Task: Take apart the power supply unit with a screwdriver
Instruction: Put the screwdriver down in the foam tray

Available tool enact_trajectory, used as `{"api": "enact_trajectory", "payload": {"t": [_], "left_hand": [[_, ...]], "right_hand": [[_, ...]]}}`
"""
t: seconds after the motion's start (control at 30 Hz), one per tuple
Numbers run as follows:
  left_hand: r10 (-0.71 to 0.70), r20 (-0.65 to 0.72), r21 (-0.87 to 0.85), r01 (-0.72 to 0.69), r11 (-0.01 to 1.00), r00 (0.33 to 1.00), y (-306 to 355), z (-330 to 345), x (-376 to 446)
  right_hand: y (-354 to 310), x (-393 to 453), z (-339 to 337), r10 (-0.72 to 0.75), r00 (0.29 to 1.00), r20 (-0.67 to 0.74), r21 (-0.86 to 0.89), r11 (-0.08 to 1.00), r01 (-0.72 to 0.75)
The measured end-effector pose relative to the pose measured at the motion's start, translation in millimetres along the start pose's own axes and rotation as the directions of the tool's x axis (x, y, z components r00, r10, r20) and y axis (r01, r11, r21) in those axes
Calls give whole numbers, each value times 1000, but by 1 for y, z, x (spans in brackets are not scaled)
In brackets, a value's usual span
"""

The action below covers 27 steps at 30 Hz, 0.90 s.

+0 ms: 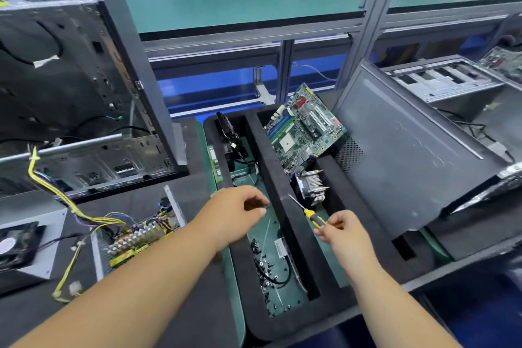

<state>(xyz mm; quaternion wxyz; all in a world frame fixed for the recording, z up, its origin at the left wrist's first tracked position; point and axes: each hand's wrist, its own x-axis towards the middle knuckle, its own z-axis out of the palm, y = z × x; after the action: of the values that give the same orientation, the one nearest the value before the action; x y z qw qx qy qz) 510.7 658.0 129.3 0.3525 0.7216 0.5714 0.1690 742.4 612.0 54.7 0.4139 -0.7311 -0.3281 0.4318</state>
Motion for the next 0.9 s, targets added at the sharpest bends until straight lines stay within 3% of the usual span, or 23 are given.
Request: {"api": "enact_trajectory", "payload": {"t": [0.1, 0.27, 0.53, 0.9], "left_hand": [[-16, -74, -30, 14, 999, 997, -4, -14, -4], [-63, -162, -65, 54, 996, 985, -13, -34, -15], [-94, -242, -71, 79, 994, 966, -30, -60, -46], [-222, -368, -196, 158, 968, 903, -68, -100, -90]], "right_hand": [[6, -1, 5, -88, 996, -19, -209, 975, 82], [6, -4, 12, -244, 969, 36, -619, 756, 213], [0, -9, 18, -269, 955, 124, -727, 631, 272], [-24, -9, 32, -280, 950, 140, -802, 530, 275]]}}
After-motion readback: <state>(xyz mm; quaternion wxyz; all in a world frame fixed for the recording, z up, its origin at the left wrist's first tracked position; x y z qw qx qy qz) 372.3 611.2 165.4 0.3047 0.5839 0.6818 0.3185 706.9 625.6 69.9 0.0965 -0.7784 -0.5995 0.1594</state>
